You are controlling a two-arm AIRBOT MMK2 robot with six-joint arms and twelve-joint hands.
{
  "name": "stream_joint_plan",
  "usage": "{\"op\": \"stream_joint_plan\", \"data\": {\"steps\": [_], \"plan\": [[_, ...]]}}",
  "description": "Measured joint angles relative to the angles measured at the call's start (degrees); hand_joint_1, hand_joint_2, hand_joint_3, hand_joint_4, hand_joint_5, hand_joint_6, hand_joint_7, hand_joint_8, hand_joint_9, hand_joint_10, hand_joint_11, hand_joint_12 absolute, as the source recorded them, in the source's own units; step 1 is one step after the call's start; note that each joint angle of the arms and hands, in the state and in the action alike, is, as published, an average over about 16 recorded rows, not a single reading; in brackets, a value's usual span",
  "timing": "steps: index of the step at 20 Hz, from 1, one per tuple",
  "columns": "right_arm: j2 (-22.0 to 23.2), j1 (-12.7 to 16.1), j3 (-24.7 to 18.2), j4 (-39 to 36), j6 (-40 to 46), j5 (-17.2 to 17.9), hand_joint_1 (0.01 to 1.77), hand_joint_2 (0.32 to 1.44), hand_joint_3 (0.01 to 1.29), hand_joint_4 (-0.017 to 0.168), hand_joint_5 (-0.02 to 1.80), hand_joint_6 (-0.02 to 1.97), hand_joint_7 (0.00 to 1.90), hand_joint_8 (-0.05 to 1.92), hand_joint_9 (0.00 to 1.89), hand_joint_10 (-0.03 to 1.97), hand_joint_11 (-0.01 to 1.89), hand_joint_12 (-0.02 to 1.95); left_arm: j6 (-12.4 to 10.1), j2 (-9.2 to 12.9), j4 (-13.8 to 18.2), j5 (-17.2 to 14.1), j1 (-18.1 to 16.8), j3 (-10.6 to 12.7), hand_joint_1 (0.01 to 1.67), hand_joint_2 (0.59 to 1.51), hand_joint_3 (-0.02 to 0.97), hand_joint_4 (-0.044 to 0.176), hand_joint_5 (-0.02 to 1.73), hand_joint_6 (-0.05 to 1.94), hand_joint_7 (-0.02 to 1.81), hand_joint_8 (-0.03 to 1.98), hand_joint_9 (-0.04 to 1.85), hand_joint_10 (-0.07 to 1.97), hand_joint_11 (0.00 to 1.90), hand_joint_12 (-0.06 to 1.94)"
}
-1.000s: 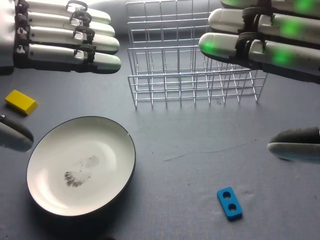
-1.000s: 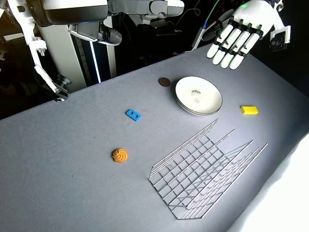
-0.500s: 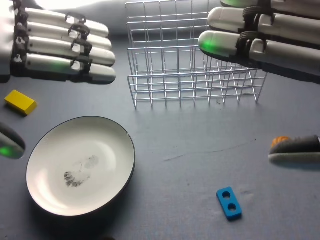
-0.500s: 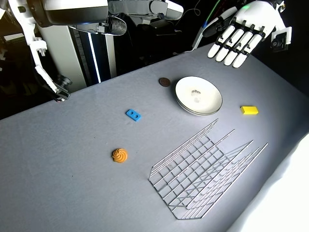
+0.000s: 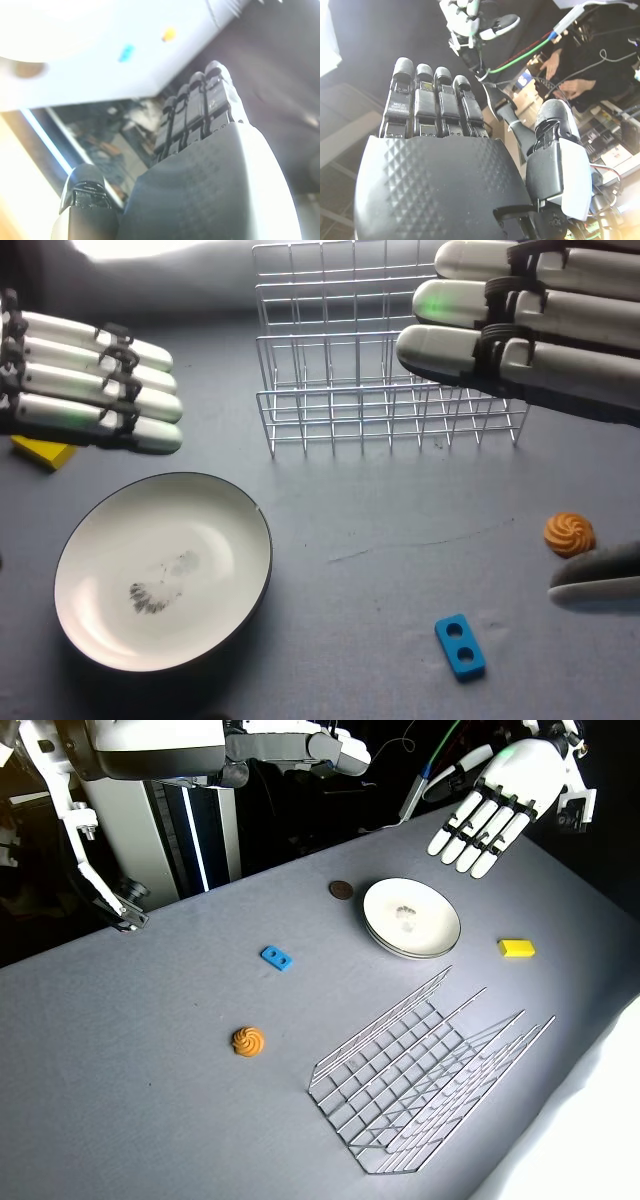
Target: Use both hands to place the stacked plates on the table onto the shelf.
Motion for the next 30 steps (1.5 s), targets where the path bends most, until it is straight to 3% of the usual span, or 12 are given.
{"op": "stream_joint_plan", "data": {"steps": [17,24,30], "plan": [[0.0,0.0,0.1,-0.3,2.5,-3.4,0.03,1.2,0.01,0.003,0.07,0.02,0.11,0.01,0.1,0.02,0.02,0.34,11.7,-6.2,-10.1,-1.5,24.2,10.5,0.02,1.115,0.022,-0.005,0.02,0.01,0.02,-0.01,0.02,0.01,0.02,0.0],[0.0,0.0,0.1,-0.3,2.5,-3.7,0.02,1.21,0.01,0.003,0.1,0.02,0.14,0.01,0.12,0.02,0.02,0.32,14.7,-7.2,-12.5,-2.9,29.6,11.7,0.02,1.117,0.018,-0.005,0.02,0.01,0.02,-0.01,0.02,0.01,0.02,0.0],[0.0,0.0,0.1,-0.5,2.5,-3.8,0.02,1.21,0.01,0.003,0.12,0.02,0.15,0.01,0.13,0.02,0.01,0.31,15.5,-8.0,-13.4,-2.9,31.7,11.9,0.02,1.116,0.019,-0.006,0.02,0.01,0.02,-0.01,0.02,0.01,0.02,0.0]]}}
